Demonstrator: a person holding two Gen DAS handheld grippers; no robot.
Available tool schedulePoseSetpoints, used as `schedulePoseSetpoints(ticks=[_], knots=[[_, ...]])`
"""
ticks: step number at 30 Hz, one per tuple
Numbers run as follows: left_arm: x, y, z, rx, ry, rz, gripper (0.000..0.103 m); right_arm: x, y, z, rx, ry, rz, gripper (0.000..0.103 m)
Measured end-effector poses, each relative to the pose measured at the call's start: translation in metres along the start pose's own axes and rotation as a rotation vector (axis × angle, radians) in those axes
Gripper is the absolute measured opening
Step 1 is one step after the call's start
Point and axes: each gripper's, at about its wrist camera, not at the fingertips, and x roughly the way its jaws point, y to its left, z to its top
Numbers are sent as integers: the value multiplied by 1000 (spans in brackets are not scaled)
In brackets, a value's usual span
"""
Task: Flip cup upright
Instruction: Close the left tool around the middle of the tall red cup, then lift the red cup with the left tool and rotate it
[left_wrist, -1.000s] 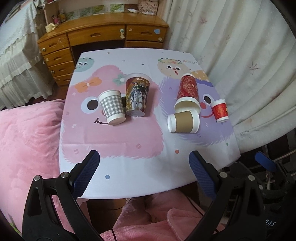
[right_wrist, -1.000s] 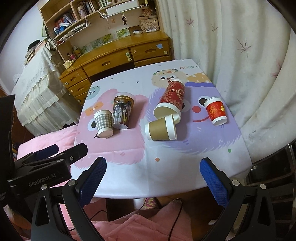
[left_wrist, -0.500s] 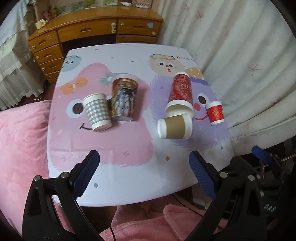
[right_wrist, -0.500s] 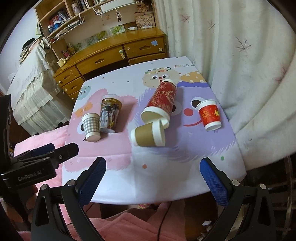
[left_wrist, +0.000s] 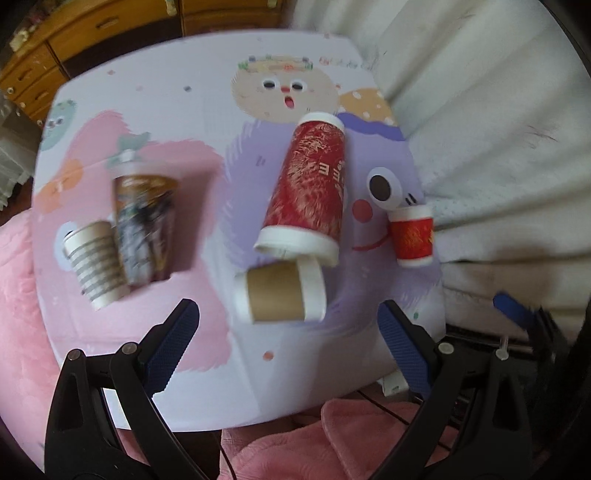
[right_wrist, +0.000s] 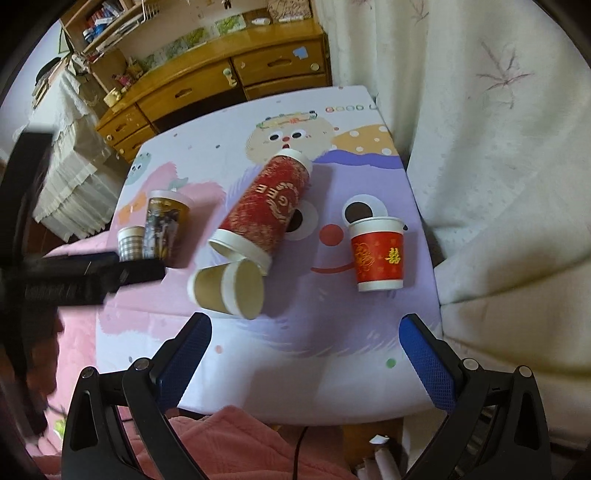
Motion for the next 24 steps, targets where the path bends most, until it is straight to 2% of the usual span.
schedulePoseSetpoints(ticks=[7,9,14,16,18,24], knots=[[69,-20,66,-57,151,34,96,42,-25,8,-52,95,46,103],[91,-25,82,-39,188,62,96,52,-27,8,-62,110,60,103],[130,-39,110,44,219,170,94,74,-27,11,-72,146,102,103],[140,-44,117,60,240,172,79,77,-26,12,-76,151,113,103],[146,-47,123,68,257,169,74,78,-27,10,-79,158,121,103],[151,-61,131,125,232,176,72,79,-38,5,-36,188,132,103]])
